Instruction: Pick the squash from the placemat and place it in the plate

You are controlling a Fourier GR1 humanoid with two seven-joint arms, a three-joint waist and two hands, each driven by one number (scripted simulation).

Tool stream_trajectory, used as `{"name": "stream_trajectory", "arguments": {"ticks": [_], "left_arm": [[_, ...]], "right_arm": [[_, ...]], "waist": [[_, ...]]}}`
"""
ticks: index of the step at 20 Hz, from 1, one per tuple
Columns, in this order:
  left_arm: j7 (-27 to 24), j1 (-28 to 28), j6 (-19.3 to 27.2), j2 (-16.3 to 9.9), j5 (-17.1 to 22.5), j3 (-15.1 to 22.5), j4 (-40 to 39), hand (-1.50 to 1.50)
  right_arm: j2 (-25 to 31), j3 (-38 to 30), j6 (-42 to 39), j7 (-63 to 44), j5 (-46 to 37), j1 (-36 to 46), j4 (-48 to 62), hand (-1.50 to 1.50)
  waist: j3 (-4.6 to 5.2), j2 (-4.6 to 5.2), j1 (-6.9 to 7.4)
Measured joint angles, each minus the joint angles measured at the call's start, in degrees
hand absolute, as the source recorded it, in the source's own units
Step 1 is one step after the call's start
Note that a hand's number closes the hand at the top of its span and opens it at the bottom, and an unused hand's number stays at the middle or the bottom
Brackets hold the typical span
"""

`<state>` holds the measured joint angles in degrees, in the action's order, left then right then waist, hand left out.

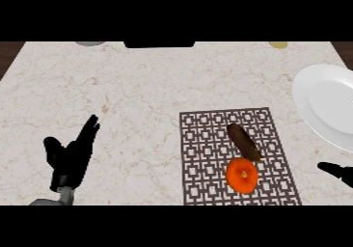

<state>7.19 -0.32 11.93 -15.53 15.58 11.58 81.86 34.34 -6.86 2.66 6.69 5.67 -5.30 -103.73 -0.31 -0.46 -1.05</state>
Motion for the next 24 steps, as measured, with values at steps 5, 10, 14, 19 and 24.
{"name": "stream_trajectory", "arguments": {"ticks": [5,10,14,19,24], "left_arm": [[1.2,-0.4,-0.2,0.1,-0.4,0.2,0.3,0.0],[2.6,-0.8,-0.6,0.3,-0.4,-0.1,0.6,0.0],[2.3,-0.7,-1.5,0.6,-0.7,-0.2,0.5,0.0],[2.2,-0.8,-2.0,1.5,-1.7,-0.4,0.3,0.0],[3.0,0.8,-2.9,1.2,-1.9,-1.1,2.3,0.0]], "right_arm": [[8.1,2.9,-6.6,-8.4,-3.5,-2.2,-5.9,-1.5],[11.0,7.3,-9.1,-20.5,-7.6,-1.8,-13.6,-1.5],[9.1,14.0,-9.1,-28.9,-13.5,0.1,-17.0,-1.5],[4.7,20.7,-9.3,-36.4,-21.3,2.9,-18.4,-1.5],[0.4,26.1,-10.6,-40.8,-26.7,4.6,-16.1,-1.5]], "waist": [[0.08,0.03,0.33],[0.12,0.12,0.82],[0.09,0.17,1.25],[0.01,0.16,1.32],[0.01,0.19,1.43]]}}
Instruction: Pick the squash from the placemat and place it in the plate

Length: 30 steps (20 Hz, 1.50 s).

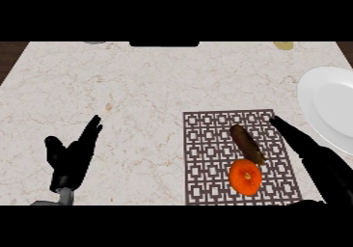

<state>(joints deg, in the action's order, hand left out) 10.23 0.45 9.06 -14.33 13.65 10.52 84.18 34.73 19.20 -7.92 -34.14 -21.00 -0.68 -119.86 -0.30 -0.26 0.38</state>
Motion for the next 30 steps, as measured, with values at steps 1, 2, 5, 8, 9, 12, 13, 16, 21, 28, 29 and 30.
{"name": "stream_trajectory", "arguments": {"ticks": [1,2,5,8,9,12,13,16,21,28,29,30], "left_arm": [[0.2,-0.7,-0.5,0.2,0.2,-0.4,-0.9,0.0],[-0.1,-0.9,-0.8,0.5,0.2,-0.5,-1.4,0.0],[-0.8,-1.3,-0.4,1.7,-1.1,-0.4,-2.0,0.0],[0.3,-0.1,-0.9,1.5,-1.0,-1.2,-0.3,0.0],[-0.4,-0.2,-1.2,1.8,-1.1,-1.4,-1.0,0.0],[-1.2,-0.8,-1.7,2.6,-1.8,-1.6,-2.0,0.0],[-0.9,-0.9,-1.3,2.9,-2.1,-1.5,-1.8,0.0],[-0.9,-1.0,-2.0,3.0,-2.4,-2.0,-2.1,0.0],[0.9,-1.1,-2.7,3.3,-2.6,-2.9,-1.5,0.0],[1.0,-0.1,-3.2,4.0,-4.1,-3.5,-0.5,0.0],[2.0,-0.3,-3.7,3.8,-3.8,-3.8,-0.3,0.0],[1.0,0.5,-4.0,3.8,-3.9,-3.9,-0.1,0.0]], "right_arm": [[-0.8,0.7,-0.4,-0.2,-0.5,-0.1,0.4,-1.5],[-1.5,1.4,-1.1,-1.0,-0.8,0.1,0.5,-1.5],[-4.6,4.2,-1.2,-1.8,-3.7,-0.4,1.5,-1.5],[-6.9,4.9,-2.1,-2.6,-5.0,0.2,1.8,-1.5],[-7.7,5.4,-2.1,-2.4,-5.9,0.1,2.1,-1.5],[-9.1,7.1,-1.5,-2.1,-9.8,-1.0,3.1,-1.5],[-9.0,6.9,-2.0,-2.4,-10.4,-0.8,3.5,-1.5],[-10.2,7.2,-2.2,-2.8,-13.4,-0.2,5.8,-1.5],[-12.9,7.7,-2.3,-2.7,-17.3,0.4,9.5,-1.5],[-15.7,6.9,-3.6,0.1,-19.4,1.4,14.8,-1.5],[-15.7,6.9,-3.2,1.2,-19.9,0.7,15.5,-1.5],[-16.2,7.7,-2.7,1.6,-20.7,0.0,16.2,1.5]], "waist": [[0.01,0.01,-0.09],[-0.01,-0.01,-0.15],[-0.08,-0.06,-0.24],[-0.06,-0.04,-0.2],[-0.07,-0.07,-0.25],[-0.11,-0.11,-0.34],[-0.11,-0.11,-0.33],[-0.12,-0.11,-0.3],[-0.09,-0.07,-0.25],[-0.07,-0.04,-0.24],[-0.04,-0.03,-0.26],[-0.08,-0.06,-0.27]]}}
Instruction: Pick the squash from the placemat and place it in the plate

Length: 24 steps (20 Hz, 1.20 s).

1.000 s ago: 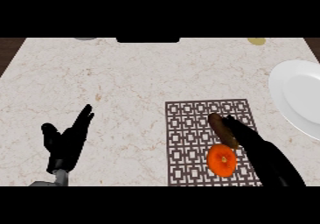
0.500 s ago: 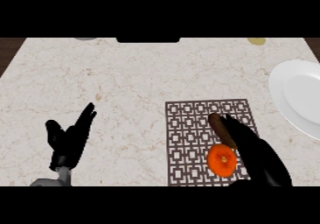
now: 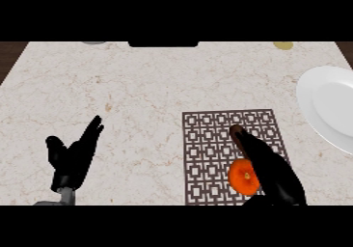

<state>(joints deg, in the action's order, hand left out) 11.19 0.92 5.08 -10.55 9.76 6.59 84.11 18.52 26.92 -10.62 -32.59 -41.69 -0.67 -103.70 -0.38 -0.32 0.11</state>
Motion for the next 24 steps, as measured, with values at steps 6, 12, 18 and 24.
{"name": "stream_trajectory", "arguments": {"ticks": [6,12,18,24], "left_arm": [[0.0,-1.4,-0.2,1.0,-0.5,-0.7,-1.6,0.0],[-0.5,-0.2,-0.4,1.6,-1.7,-1.0,-0.7,0.0],[-1.0,0.2,-0.2,2.3,-2.7,-1.2,-0.4,0.0],[0.1,0.2,-0.3,2.3,-2.5,-1.9,-0.2,0.0]], "right_arm": [[0.0,0.9,-1.0,4.2,-3.7,3.4,3.9,1.5],[-0.5,0.7,1.6,7.9,-7.8,3.1,5.0,1.5],[0.0,1.5,6.5,9.9,-12.0,-2.6,-0.8,1.5],[1.2,3.9,16.3,13.0,-15.4,-12.7,-12.1,1.5]], "waist": [[0.31,-0.48,0.06],[0.38,-0.6,0.12],[0.12,-0.38,-0.2],[0.01,-0.35,-1.08]]}}
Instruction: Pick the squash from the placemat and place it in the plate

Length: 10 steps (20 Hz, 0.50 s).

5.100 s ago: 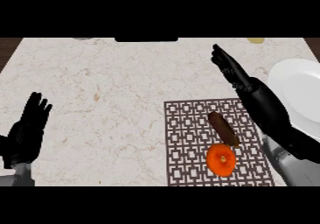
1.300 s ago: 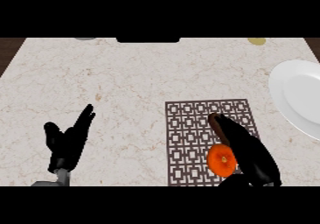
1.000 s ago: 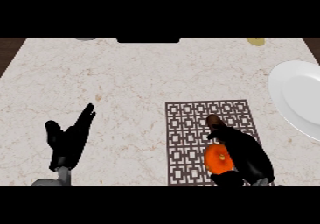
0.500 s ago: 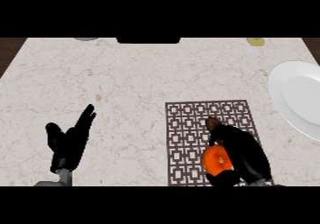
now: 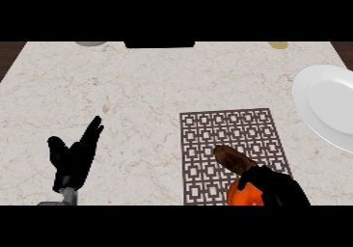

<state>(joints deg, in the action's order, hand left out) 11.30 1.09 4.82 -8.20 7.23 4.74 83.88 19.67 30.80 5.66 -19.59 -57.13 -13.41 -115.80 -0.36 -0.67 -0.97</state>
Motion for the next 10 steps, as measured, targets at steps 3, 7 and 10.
{"name": "stream_trajectory", "arguments": {"ticks": [3,7,10], "left_arm": [[-0.6,0.5,-1.1,-0.5,0.7,-0.5,0.2,0.0],[-0.5,1.0,-0.6,-0.1,-0.2,-0.2,1.0,0.0],[0.0,0.6,-0.2,0.4,-0.4,-0.1,1.0,0.0]], "right_arm": [[0.0,-1.4,4.7,0.9,-0.8,-2.7,-5.2,1.5],[-1.0,-4.5,9.5,1.1,1.1,-6.0,-10.5,1.5],[-2.1,-9.2,12.5,1.4,6.0,-6.7,-11.8,1.5]], "waist": [[-0.04,0.02,-0.03],[-0.05,0.12,0.07],[-0.05,0.25,0.26]]}}
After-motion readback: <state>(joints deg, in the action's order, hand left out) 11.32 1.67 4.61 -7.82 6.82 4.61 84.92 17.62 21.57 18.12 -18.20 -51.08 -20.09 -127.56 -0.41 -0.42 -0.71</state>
